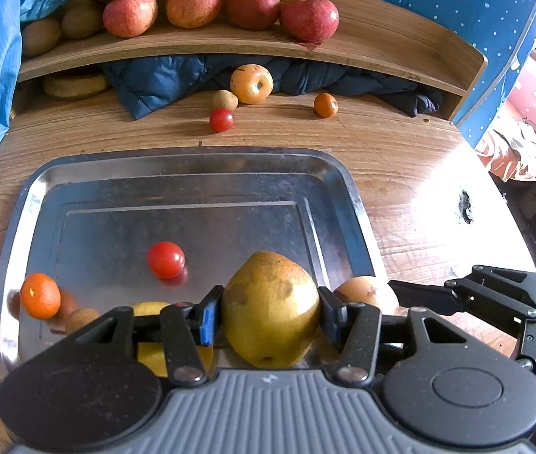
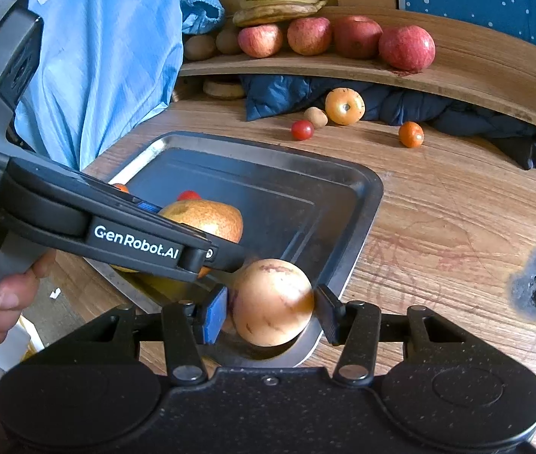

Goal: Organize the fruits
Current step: 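Carry both pears onto the tray and open both tools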

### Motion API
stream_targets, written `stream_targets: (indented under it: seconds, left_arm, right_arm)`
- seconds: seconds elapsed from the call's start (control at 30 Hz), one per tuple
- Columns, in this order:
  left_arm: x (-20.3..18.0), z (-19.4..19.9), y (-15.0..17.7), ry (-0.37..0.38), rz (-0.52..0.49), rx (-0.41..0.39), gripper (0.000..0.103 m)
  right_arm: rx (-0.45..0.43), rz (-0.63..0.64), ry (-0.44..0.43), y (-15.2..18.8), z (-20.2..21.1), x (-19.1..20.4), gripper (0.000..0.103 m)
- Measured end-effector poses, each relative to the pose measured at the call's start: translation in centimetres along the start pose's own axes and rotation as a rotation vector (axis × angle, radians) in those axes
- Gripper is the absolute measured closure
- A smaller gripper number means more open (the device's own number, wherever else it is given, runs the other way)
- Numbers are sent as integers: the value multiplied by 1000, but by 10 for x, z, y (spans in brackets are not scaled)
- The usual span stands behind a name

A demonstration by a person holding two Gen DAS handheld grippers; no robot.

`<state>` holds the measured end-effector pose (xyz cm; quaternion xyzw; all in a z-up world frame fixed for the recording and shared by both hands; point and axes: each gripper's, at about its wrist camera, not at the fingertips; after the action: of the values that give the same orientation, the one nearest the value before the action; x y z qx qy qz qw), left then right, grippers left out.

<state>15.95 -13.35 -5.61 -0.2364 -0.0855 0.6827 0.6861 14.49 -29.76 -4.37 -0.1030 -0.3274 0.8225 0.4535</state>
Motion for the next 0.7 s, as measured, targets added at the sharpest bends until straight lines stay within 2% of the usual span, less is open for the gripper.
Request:
stream_targets:
  seconds: [0.13,0.37,0.5,0.63,0.7]
  left_arm:
    - [-1,4,1,6,6,-20,46]
    - [-2,22,4,17,10,-61,31]
    - [-1,37,10,27,12,-95,15]
    - [2,49,18,36,8,-110,8]
    - [5,55,23,32,5,-112,7]
  right_arm:
    - [1,1,-1,1,1,-1,51]
    - [-9,0,0,4,8,-1,41]
    - [-15,-1,-2,6,15,-1,28]
    - [-21,-2,-6,8,20,0,16]
    - [-22,-2,-7,8,22,0,13]
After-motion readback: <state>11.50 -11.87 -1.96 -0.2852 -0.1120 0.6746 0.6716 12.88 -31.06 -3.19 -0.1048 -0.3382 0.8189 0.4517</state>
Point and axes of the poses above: each gripper's, at about its wrist camera, not at the fingertips, and z roughly against the way its jaws point, x to its left, y to its underside, and after that the axes turned 5 degrees about z, right-handed
